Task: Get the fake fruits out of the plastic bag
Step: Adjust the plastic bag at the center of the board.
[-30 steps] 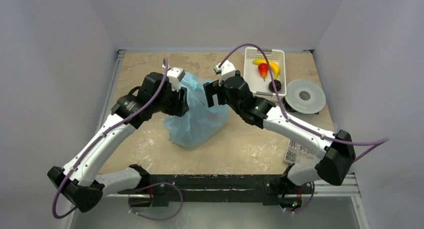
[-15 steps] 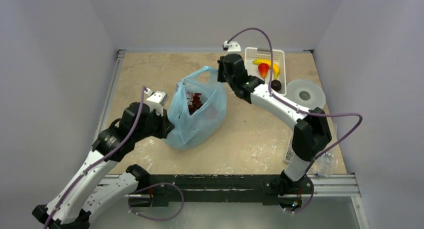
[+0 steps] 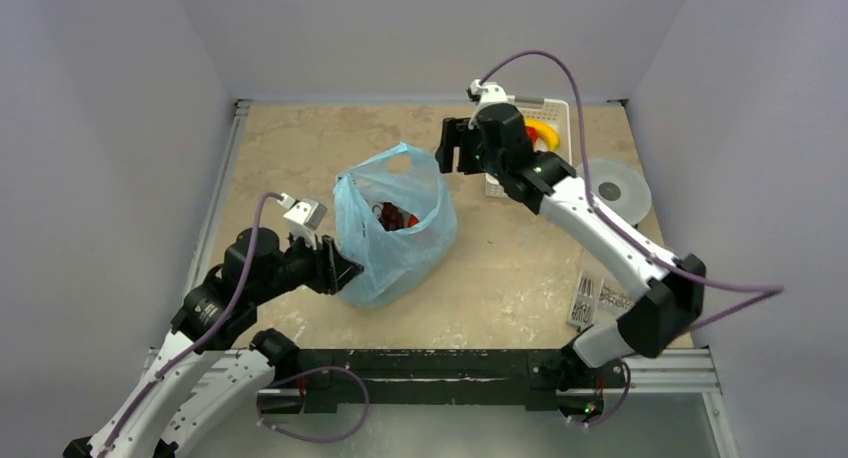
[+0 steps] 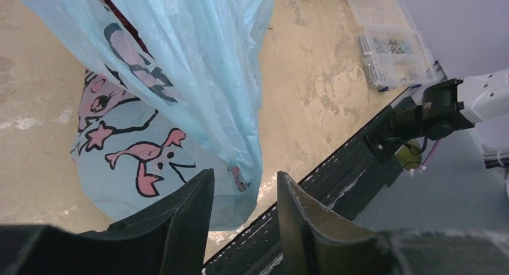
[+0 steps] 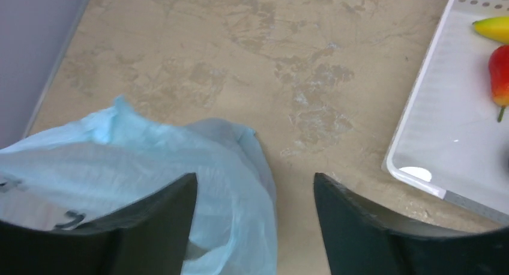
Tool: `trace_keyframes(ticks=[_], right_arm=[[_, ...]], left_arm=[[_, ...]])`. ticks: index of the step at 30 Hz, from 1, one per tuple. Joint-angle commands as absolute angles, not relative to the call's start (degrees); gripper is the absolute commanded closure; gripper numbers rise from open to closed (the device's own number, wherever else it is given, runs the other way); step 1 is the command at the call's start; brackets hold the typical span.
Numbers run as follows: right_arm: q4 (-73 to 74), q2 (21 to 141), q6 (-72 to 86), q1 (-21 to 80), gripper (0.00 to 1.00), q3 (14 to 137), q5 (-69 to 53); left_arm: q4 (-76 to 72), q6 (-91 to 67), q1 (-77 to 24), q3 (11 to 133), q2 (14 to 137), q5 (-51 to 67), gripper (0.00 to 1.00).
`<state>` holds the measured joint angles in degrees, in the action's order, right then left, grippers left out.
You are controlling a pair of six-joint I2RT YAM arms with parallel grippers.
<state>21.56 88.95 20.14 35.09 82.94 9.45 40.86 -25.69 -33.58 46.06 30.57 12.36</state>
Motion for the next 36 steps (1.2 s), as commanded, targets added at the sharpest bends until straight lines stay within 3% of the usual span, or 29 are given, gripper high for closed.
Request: trace_keyframes(ticks=[1, 6, 15, 22, 24, 29, 33, 36], right_arm=[[27.2, 78.3, 24.5, 38.4, 0.22, 79.6, 6.6], [10.2, 72.6, 13.9, 50.1, 0.02, 71.1, -17.5], [-2.2, 86.3, 6.3, 50.2, 0.01, 77.0, -38.0], [-4.7, 90.6, 8.0, 49.8, 0.02, 78.4, -42.4], [-4.5, 90.9, 8.1, 49.8, 0.14, 78.6, -44.2], [-3.2, 87.2, 9.8, 49.9, 0.81, 75.6, -48.0], [-5.8, 80.6, 12.3, 50.1, 1.0, 68.3, -49.4], [-3.8, 77.3, 10.2, 50.5, 1.0, 64.5, -48.1]], left_arm=[[38.1, -23.9, -33.9, 47.7, 29.9, 14.7, 0.53], [39.2, -23.2, -33.9, 49.0, 30.9, 16.5, 0.52], [43.9, -23.3, -33.9, 49.4, 27.0, 17.5, 0.35], [47.2, -23.0, -33.9, 51.0, 26.3, 19.0, 0.33], [48.0, -22.8, -33.8, 52.2, 25.7, 19.0, 0.31], [57.7, -29.9, -33.8, 61.6, 29.4, 5.3, 0.3], [64.1, -38.1, -33.8, 69.2, 31.7, -9.7, 0.27], [63.2, -40.0, -33.7, 71.0, 32.6, -15.3, 0.19]])
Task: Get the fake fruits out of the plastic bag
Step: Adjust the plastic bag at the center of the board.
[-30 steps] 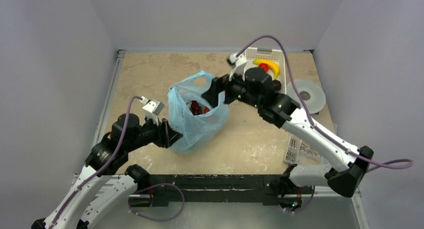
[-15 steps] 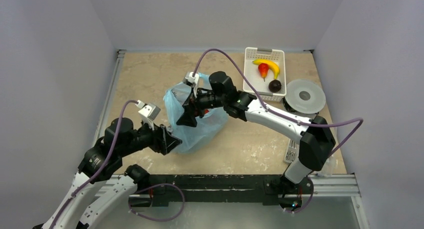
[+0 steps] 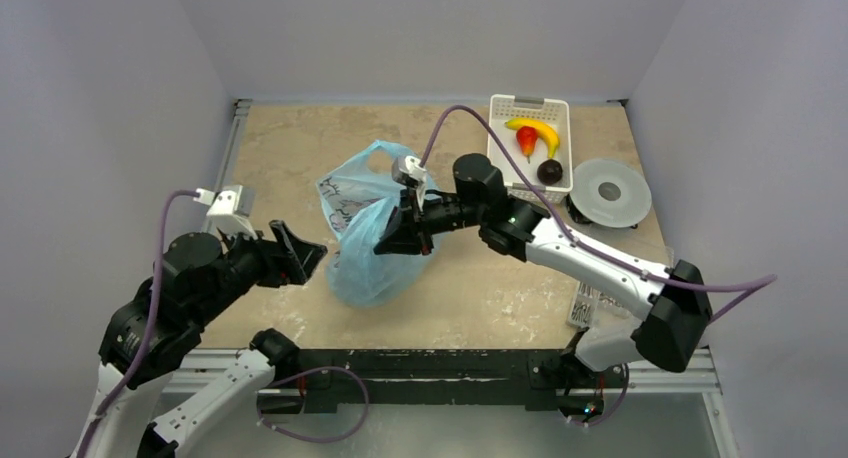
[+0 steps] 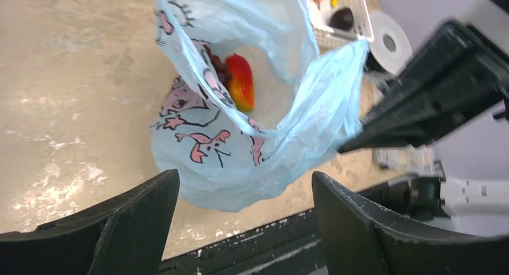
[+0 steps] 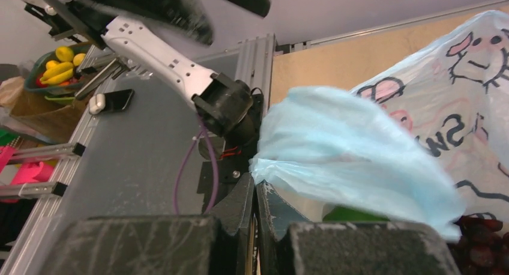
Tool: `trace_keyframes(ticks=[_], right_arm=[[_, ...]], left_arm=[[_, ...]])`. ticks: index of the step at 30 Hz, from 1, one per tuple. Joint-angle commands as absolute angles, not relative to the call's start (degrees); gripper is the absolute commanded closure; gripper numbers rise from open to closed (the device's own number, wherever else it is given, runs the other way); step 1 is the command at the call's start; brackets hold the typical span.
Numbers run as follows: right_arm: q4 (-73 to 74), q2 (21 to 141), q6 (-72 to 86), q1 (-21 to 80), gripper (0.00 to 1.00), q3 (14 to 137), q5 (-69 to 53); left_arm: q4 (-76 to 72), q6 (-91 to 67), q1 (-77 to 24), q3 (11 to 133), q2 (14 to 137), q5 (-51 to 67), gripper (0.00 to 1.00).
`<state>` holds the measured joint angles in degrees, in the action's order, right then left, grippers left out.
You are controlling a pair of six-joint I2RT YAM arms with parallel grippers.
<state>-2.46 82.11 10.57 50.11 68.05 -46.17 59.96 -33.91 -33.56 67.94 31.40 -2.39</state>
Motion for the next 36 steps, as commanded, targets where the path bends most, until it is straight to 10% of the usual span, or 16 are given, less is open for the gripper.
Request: trace_keyframes(ticks=[1, 20, 31, 36], right_arm=[[-3.9, 76.5, 9.8, 50.8, 1.0, 63.5, -47.9], [1.5, 72.6, 2.4, 59.4, 1.0, 61.8, -31.5], [0.6, 74.5, -1.7, 78.3, 1.0, 59.1, 5.9], [-10.5, 85.8, 3.9, 81.8, 1.0, 54.5, 8.5]], left_arm=[[62.3, -40.4, -33.5, 71.4, 33.5, -15.0, 0.17], [50.6, -67.3, -25.3, 61.9, 52.2, 8.6, 0.16], [19.8, -56.6, -14.7, 57.7, 60.9, 31.8, 0.97], [5.8, -51.9, -8.7, 54.9, 58.9, 42.9, 1.0]])
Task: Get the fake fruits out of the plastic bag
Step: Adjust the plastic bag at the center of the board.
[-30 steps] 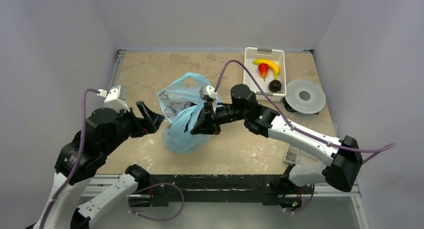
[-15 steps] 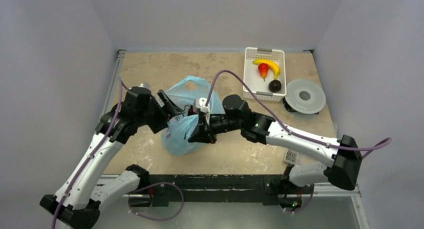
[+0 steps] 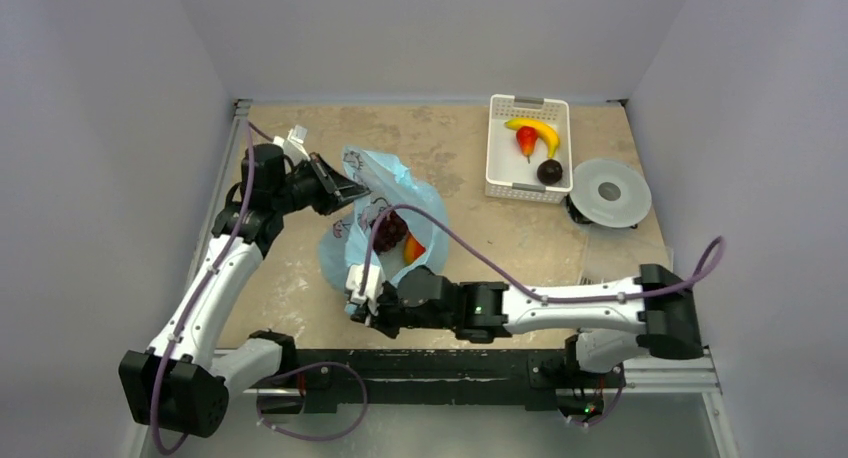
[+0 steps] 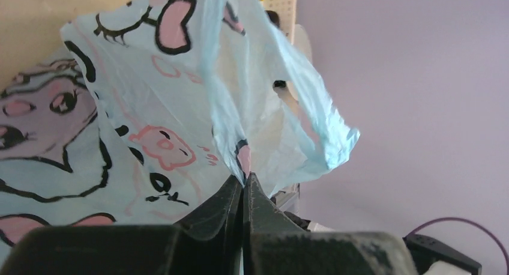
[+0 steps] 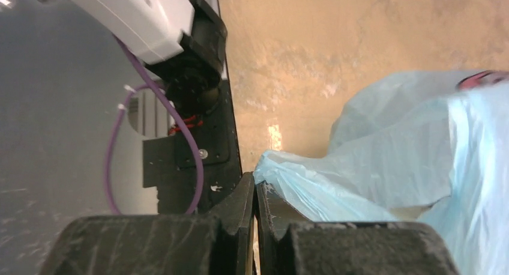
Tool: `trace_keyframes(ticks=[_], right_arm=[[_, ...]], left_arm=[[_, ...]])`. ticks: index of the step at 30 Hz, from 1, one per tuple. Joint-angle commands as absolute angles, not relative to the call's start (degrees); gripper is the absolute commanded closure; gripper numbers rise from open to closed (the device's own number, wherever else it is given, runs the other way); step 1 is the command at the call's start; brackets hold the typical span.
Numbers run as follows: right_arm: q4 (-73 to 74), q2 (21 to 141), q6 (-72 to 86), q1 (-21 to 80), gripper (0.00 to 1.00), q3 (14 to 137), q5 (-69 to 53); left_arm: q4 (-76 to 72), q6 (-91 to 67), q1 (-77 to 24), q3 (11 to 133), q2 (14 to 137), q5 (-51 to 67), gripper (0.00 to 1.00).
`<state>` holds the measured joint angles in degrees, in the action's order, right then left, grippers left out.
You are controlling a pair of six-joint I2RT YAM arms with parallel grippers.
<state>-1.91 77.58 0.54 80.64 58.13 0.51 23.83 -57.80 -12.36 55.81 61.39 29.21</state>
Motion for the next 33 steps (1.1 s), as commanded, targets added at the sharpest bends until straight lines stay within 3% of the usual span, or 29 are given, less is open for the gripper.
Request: trace_keyframes(ticks=[1, 5, 8, 9, 13, 16, 17, 21, 24, 31, 33], right_arm=[[-12.2, 88.8, 4.8, 82.2, 1.0, 54.7, 7.5], [-11.8, 97.1, 8.6, 82.4, 1.0, 58.7, 6.8], [-10.8, 96.4, 9.5, 82.4, 1.0, 60.0, 6.1], [-11.1, 94.7, 10.2, 82.3, 0.93, 59.1, 3.5], [-8.9, 84.5, 8.7, 82.3, 0.44, 55.2, 0.3], [-6.1, 77.7, 7.9, 82.3, 0.24, 51.8, -0.8], [-5.2, 75.4, 8.2, 82.3, 0.2, 50.7, -1.6], [-3.4, 66.4, 12.6, 82.3, 0.11, 46.8, -0.7], [-0.2, 62.9, 15.1, 81.2, 0.05, 47.7, 6.3], [-3.9, 63.4, 22.5, 74.2, 0.16, 49.6, 6.5], [-2.8, 66.8, 25.6, 73.5, 0.19, 51.8, 12.1]], left_arm=[[3.6, -50.3, -8.2, 54.4, 58.1, 44.5, 1.0], [-5.0, -47.0, -7.4, 49.5, 53.8, 49.4, 1.0], [-5.1, -43.3, -7.0, 47.6, 51.2, 51.6, 1.0], [-2.6, -41.3, -6.9, 47.9, 50.8, 51.6, 1.0], [10.3, -34.6, -6.9, 49.9, 51.3, 51.0, 1.0], [17.0, -33.6, -6.9, 50.6, 51.7, 49.7, 0.97], [20.0, -33.0, -6.9, 51.1, 51.8, 49.1, 0.87], [31.8, -29.9, -6.9, 51.5, 48.6, 45.4, 0.43], [40.3, -27.3, -6.9, 51.8, 44.3, 39.7, 0.2], [42.7, -27.1, -10.0, 48.7, 43.1, 33.1, 0.16], [42.7, -27.0, -13.2, 48.6, 45.3, 31.1, 0.24]])
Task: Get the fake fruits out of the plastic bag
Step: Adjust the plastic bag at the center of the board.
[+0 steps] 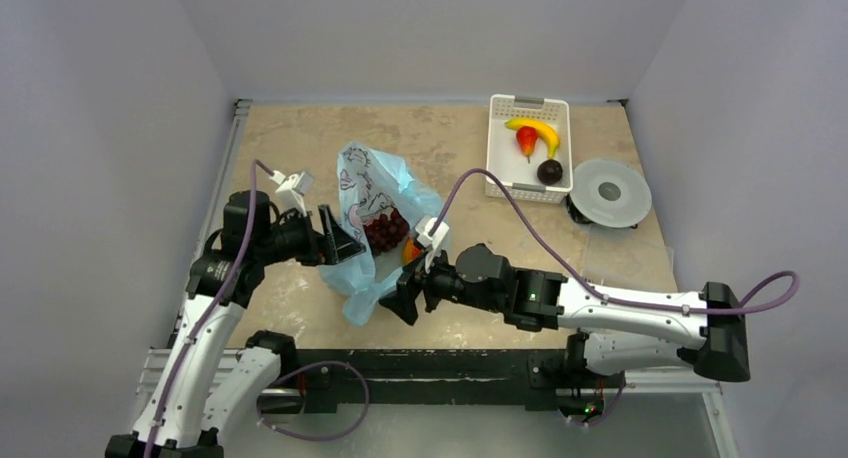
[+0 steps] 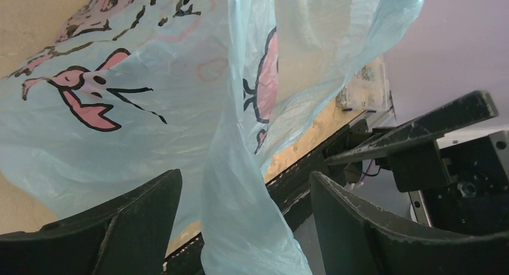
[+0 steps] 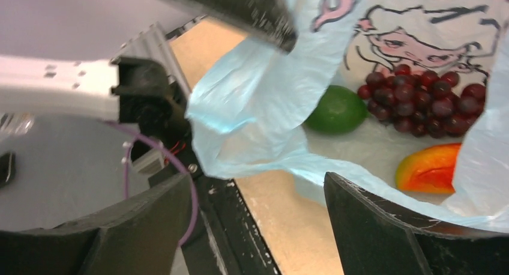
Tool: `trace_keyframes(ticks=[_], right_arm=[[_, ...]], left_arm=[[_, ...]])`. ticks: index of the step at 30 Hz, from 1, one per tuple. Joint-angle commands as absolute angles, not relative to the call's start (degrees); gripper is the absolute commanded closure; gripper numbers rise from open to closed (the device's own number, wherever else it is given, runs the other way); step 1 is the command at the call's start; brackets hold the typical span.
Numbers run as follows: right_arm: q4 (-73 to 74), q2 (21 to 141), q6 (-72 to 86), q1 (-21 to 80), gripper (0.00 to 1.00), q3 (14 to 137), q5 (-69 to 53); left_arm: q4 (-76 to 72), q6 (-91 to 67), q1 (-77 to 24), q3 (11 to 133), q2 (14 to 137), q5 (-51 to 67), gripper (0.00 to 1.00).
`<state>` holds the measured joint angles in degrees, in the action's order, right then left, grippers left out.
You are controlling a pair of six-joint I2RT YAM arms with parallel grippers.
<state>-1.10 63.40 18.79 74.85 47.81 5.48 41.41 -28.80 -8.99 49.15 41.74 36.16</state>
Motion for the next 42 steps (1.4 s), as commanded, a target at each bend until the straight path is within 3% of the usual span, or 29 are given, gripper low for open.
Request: trace_keyframes(ticks=[1, 3, 6, 13, 19, 24, 33, 38, 42], right_arm=[[-2.1, 68.6, 27.2, 73.0, 0.2, 52.8, 14.9], [-2.5, 72.7, 29.4, 72.4, 0.27, 53.7, 20.8], [-2.7, 78.0, 32.8, 70.9, 0.52, 54.2, 26.2], [-0.2, 85.5, 37.5, 68.7, 0.73, 48.8, 29.8], [-6.5, 85.1, 39.6, 68.9, 0.74, 37.1, 27.1], [-12.3, 88.0, 39.6, 66.1, 0.68, 38.7, 23.2], [-10.4, 103.7, 32.3, 53.0, 0.69, 58.4, 24.3], [-0.6, 108.4, 25.2, 50.7, 0.63, 70.9, 25.4], [3.4, 103.5, 24.3, 52.3, 0.55, 69.8, 20.3]], left_arm=[[43.6, -26.7, -14.7, 49.1, 46.1, 29.4, 0.29], [44.9, -26.7, -17.4, 49.8, 46.9, 26.2, 0.42], [47.6, -27.4, -18.2, 50.1, 47.2, 25.3, 0.65], [54.7, -30.7, -18.6, 49.4, 41.4, 20.5, 1.0], [57.1, -28.7, -19.1, 47.5, 42.1, 22.4, 1.0], [55.4, -30.2, -19.4, 47.0, 43.5, 19.5, 1.0], [49.8, -35.3, -20.2, 44.3, 50.9, 2.7, 1.0], [49.6, -34.8, -20.1, 46.3, 49.0, 5.2, 1.0], [49.8, -34.9, -20.1, 46.1, 48.0, 8.9, 1.0]])
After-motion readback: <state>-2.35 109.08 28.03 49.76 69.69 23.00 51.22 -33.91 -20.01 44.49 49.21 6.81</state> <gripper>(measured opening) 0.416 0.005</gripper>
